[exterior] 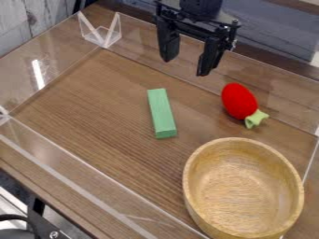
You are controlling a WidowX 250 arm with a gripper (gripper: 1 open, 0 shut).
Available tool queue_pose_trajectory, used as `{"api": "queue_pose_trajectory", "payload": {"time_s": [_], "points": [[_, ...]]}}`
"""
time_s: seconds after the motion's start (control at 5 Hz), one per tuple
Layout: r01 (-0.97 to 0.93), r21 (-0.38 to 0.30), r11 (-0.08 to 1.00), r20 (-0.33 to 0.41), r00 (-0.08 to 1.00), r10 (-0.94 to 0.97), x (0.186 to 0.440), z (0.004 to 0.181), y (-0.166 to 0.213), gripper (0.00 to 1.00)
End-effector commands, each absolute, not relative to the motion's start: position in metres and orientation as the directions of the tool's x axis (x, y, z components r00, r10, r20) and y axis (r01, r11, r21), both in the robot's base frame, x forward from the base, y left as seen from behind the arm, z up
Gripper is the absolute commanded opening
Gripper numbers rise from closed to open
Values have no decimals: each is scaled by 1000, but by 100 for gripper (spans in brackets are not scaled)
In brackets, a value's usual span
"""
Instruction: Put the green block in the brown bowl
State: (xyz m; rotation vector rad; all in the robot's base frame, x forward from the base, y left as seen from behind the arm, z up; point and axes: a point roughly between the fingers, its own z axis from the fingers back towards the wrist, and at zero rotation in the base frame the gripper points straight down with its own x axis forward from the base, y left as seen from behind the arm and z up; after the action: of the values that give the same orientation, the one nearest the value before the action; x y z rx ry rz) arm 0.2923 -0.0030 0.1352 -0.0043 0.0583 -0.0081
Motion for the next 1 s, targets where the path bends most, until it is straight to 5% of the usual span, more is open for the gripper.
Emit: {"api": "queue_pose_trajectory", "payload": {"time_s": [0.0, 0.8], "points": [[28, -3, 1000, -64, 998, -28, 299, 131, 7, 100], [-181, -4, 984, -65, 981, 180, 307, 135, 24, 100]]}}
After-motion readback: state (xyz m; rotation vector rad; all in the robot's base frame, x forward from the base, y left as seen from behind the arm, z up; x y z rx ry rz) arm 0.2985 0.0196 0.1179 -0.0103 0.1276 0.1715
